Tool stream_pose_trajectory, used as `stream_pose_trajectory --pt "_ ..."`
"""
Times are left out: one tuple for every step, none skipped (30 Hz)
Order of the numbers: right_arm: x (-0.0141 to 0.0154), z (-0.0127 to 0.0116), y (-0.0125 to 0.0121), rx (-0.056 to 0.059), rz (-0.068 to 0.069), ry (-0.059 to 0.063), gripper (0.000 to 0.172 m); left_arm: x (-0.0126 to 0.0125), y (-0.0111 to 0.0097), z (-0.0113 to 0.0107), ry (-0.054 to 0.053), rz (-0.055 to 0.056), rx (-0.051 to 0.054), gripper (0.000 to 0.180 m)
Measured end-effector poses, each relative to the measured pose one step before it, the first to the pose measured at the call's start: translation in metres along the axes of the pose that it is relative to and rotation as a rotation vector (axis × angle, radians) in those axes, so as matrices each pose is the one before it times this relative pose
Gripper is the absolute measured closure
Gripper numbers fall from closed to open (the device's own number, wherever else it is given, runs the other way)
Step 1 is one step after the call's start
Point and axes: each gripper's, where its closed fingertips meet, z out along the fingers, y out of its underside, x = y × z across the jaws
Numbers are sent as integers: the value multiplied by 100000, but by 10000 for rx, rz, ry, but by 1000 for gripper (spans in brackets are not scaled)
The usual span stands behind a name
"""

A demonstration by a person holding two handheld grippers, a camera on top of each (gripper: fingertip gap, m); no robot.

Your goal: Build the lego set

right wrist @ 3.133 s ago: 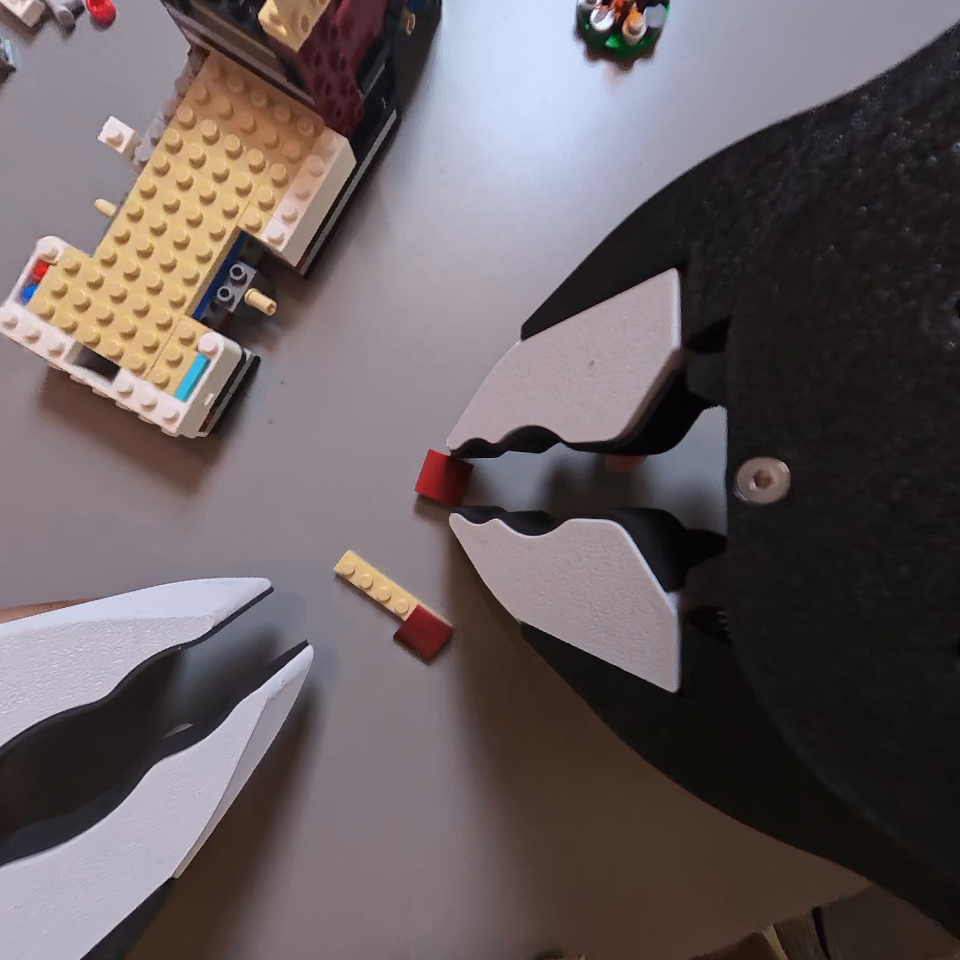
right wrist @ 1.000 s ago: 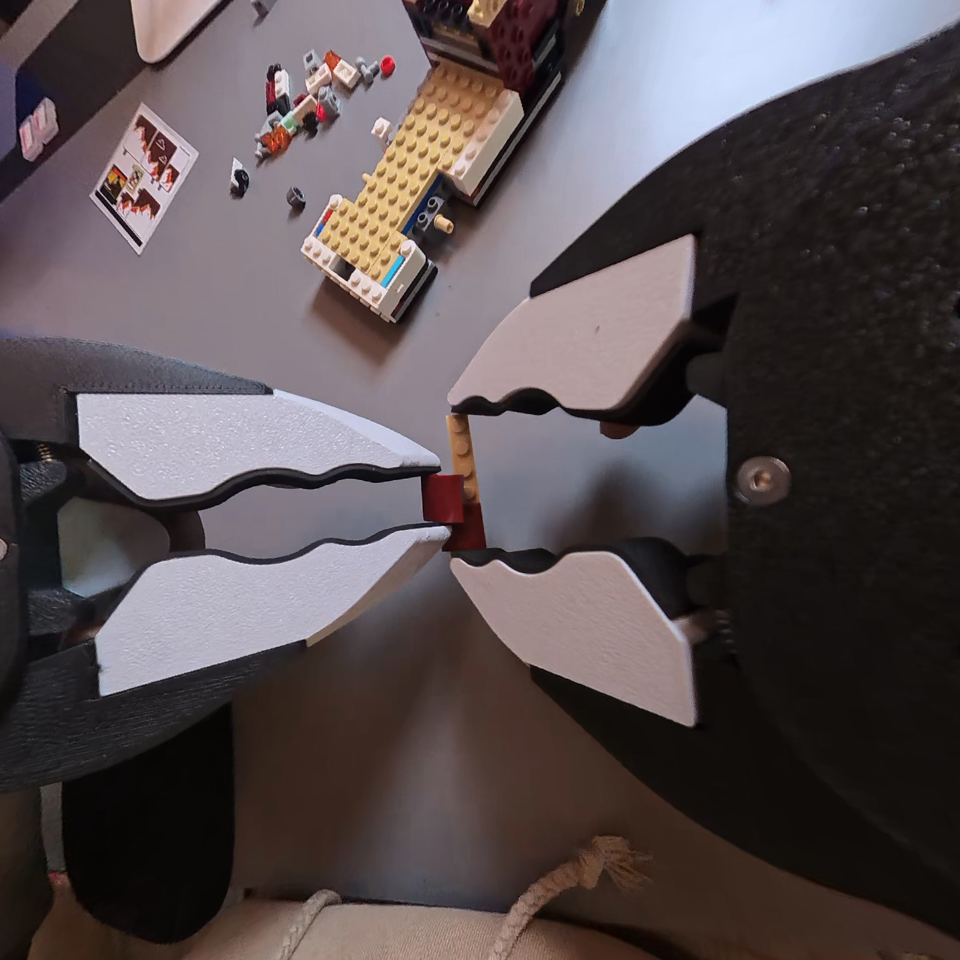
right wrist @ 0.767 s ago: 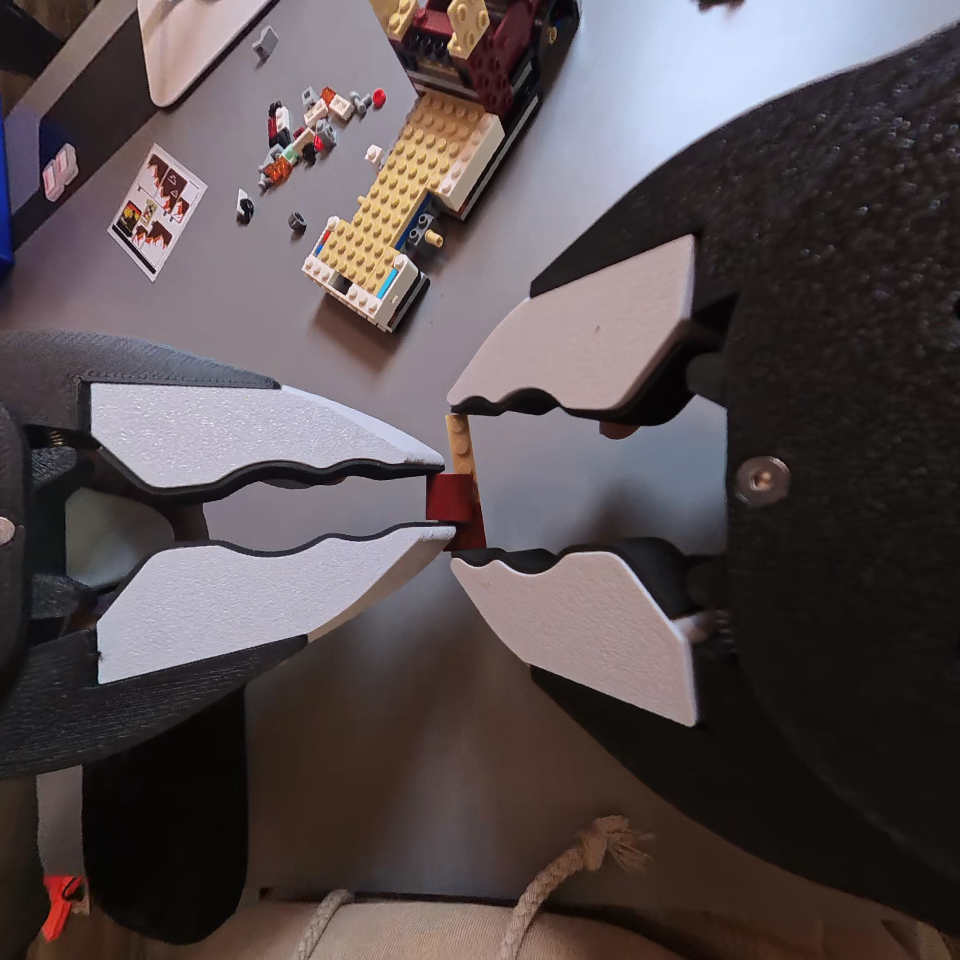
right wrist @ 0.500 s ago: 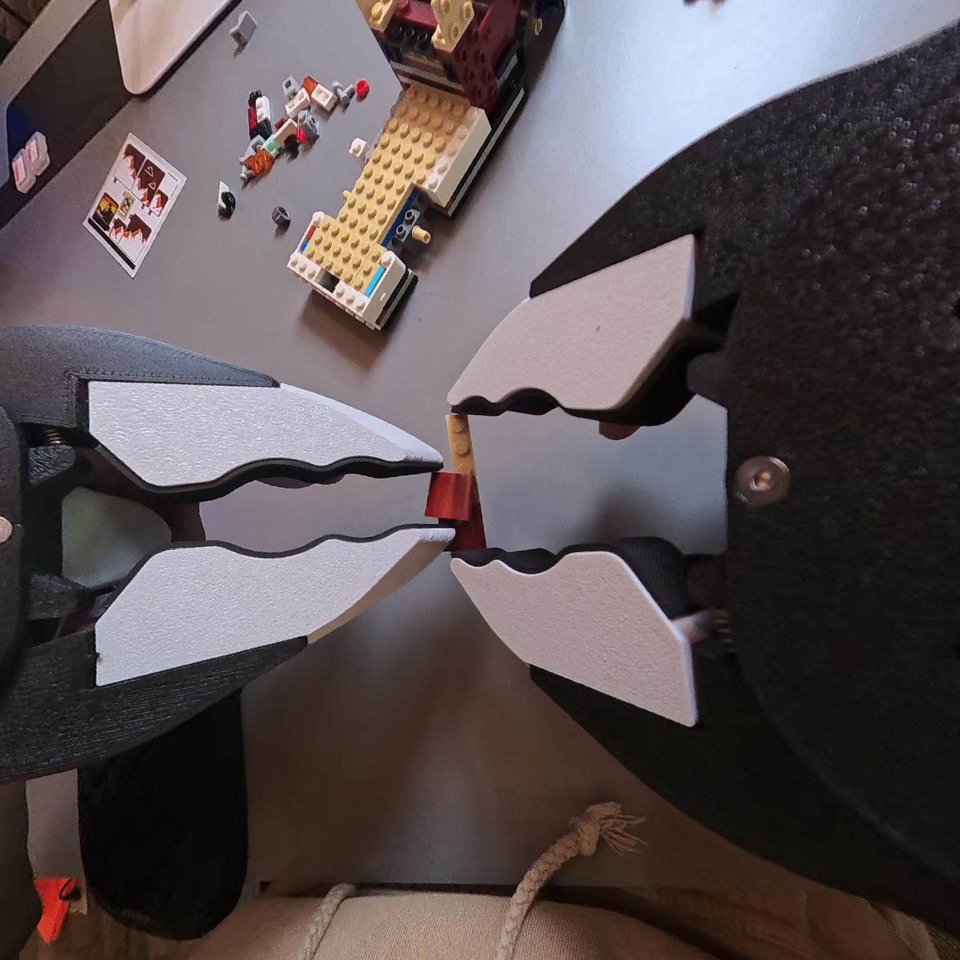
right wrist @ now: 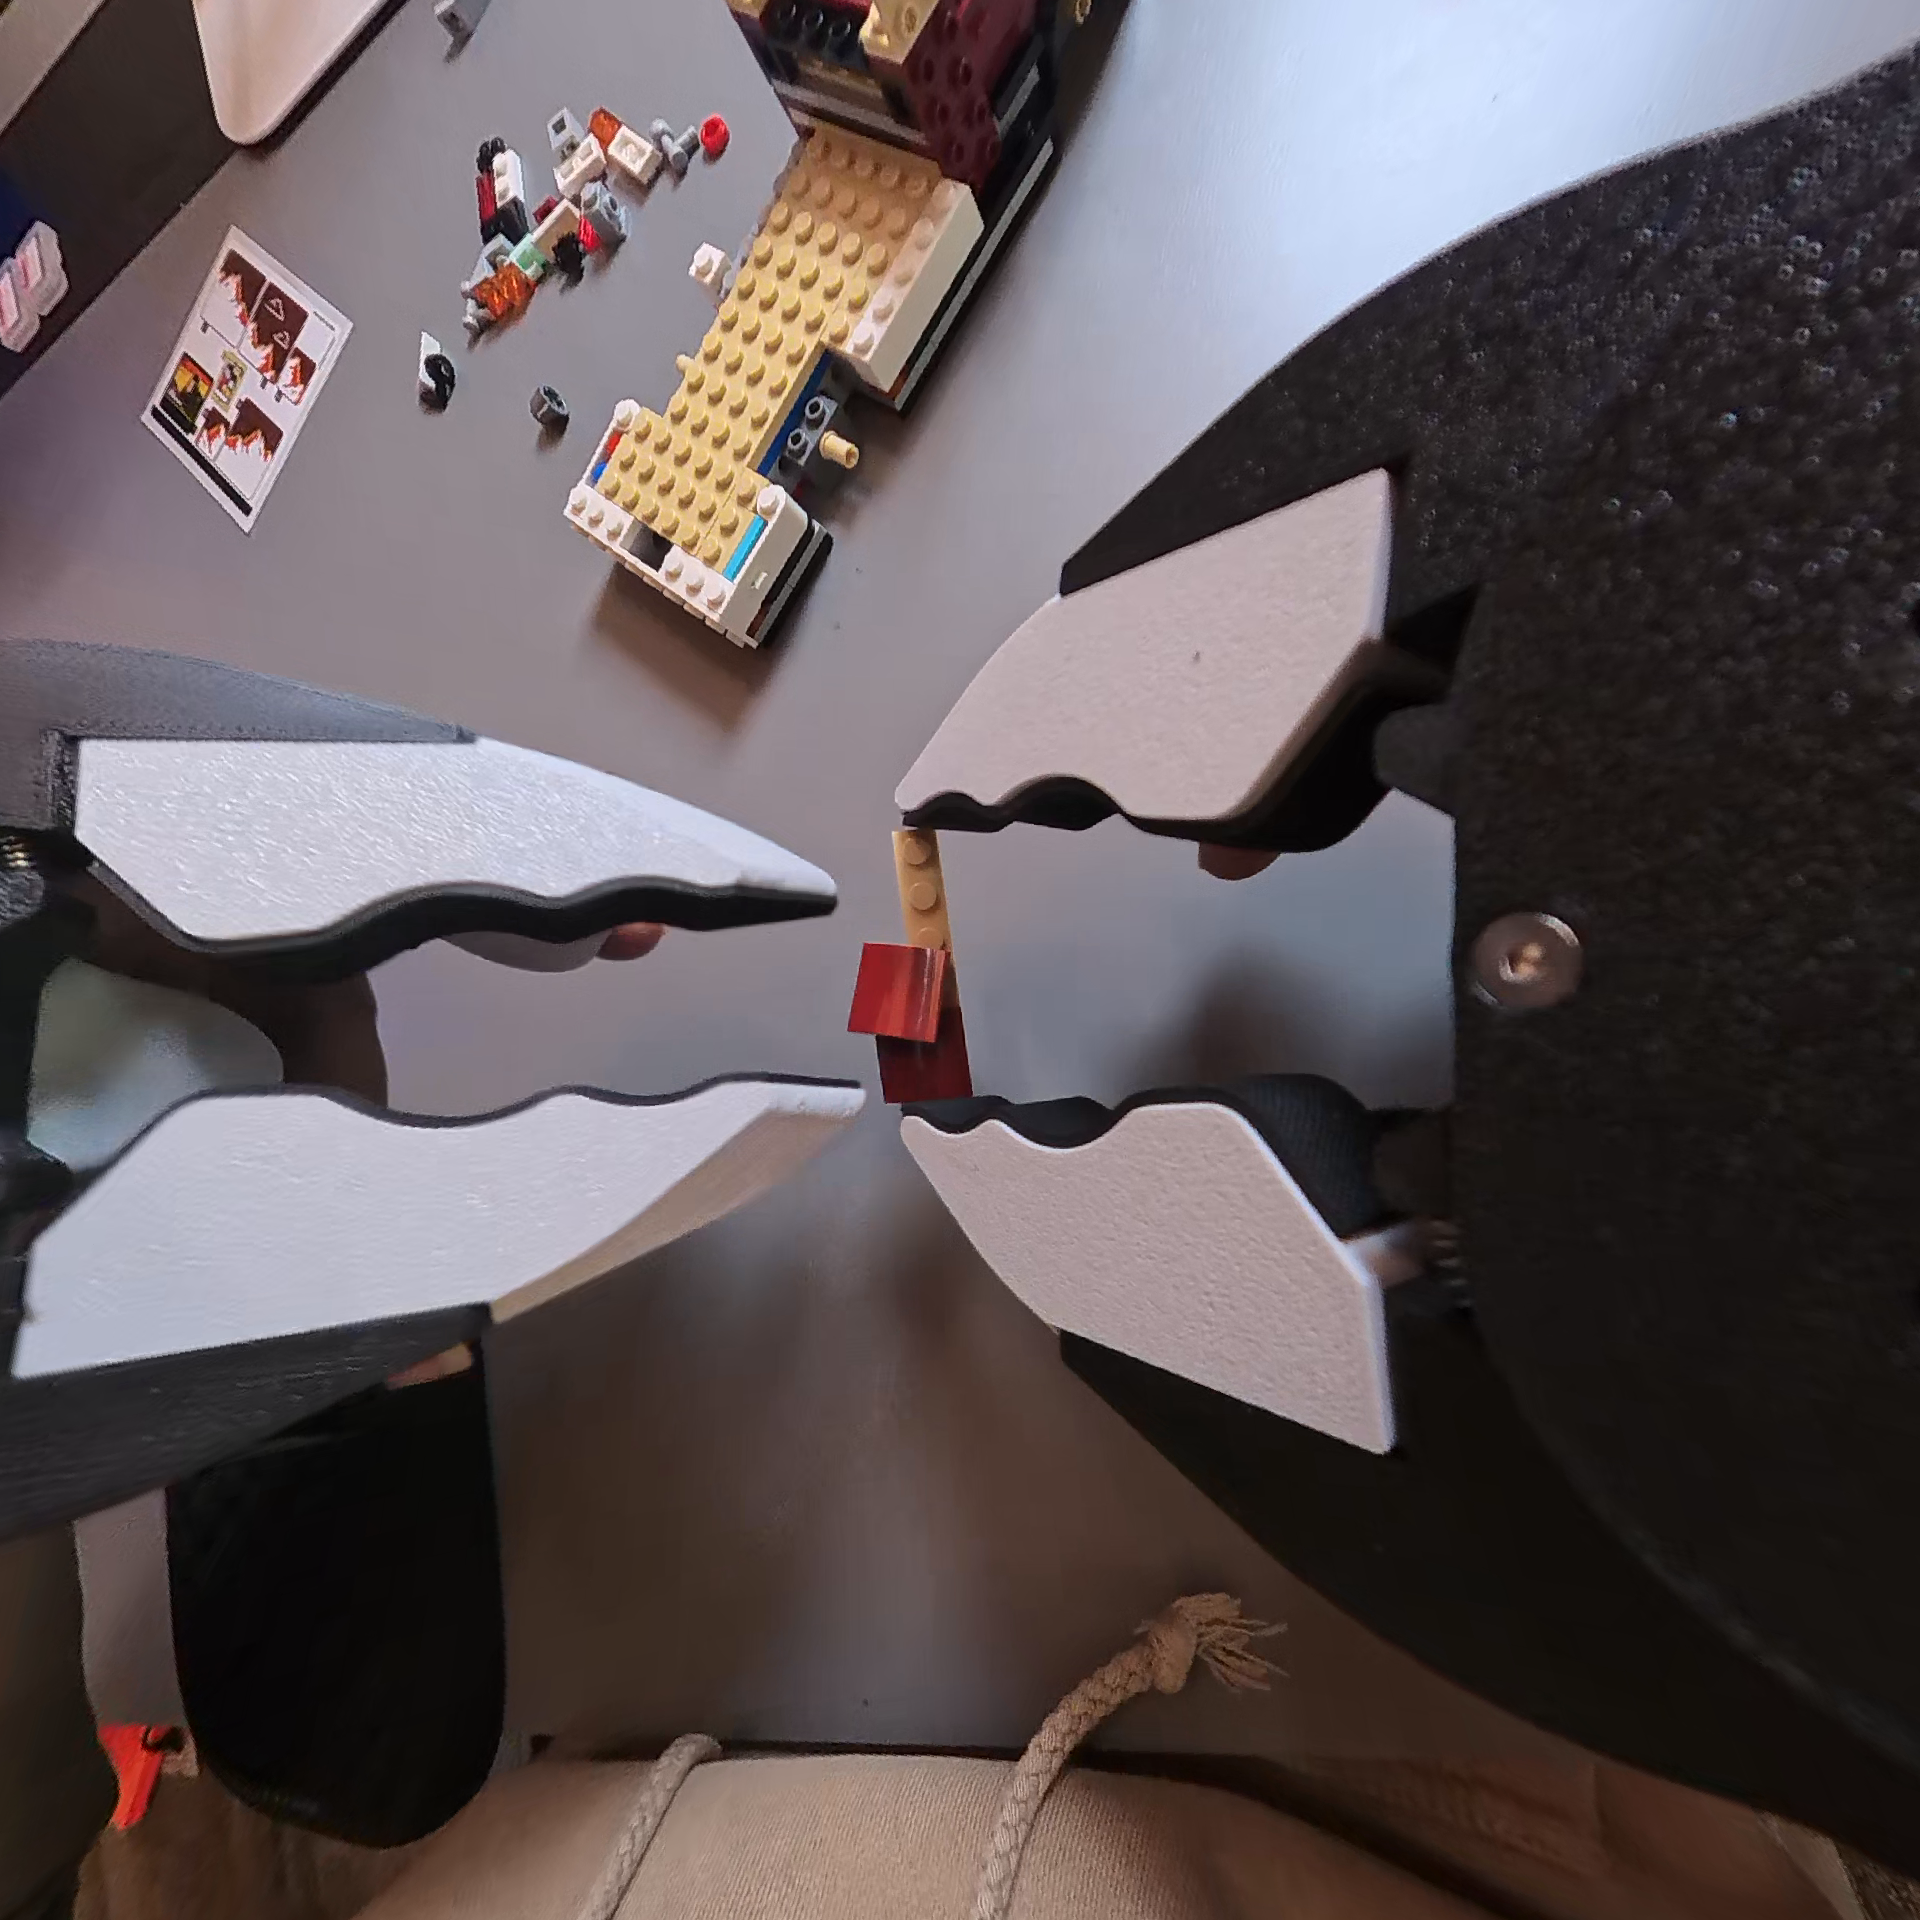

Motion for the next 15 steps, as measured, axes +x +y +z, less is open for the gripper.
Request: stream_pose_trajectory --pt "31 -7 -32 1 -9 11 122 -228 -273 -262 138 -558 383 149" --pt "44 -21 -58 13 -22 27 122 -305 -176 -187 178 -770 377 149" --pt "44 -31 -76 15 -34 20 122 -199 -69 -99 324 -922 333 147" --pt "54 -24 -71 2 -37 28 122 -55 -29 -68 477 -1050 316 146" --pt "82 -8 -83 2 -50 44 122 -139 -104 -48 457 -1069 348 146" --pt "61 9 -67 -2 -53 29 122 -205 -180 -83 393 -909 377 145" --pt "56 20 -75 0 -37 26 122 -158 -192 -85 360 -740 342 146" --pt "71 25 -111 25 -25 35 122 -115 -64 -5 300 -580 234 146" --pt "50 28 -109 24 -14 10 122 -188 112 90 158 -398 87 146" --pt "69 18 -97 19 -10 17 122 -191 250 174 61 -200 -7 146" --pt "95 21 -91 9 -16 28 122 -5 227 221 125 -119 -8 146" --pt "76 12 -52 -14 -13 8 122 148 201 248 189 -140 -18 146" --pt "96 18 -44 -14 -11 25 122 125 204 243 151 -102 -49 147" --pt "89 10 -59 -4 -9 26 122 49 115 216 81 -43 -17 148" --pt "69 -2 -62 -4 5 10 122 -42 24 158 24 -33 22 151"
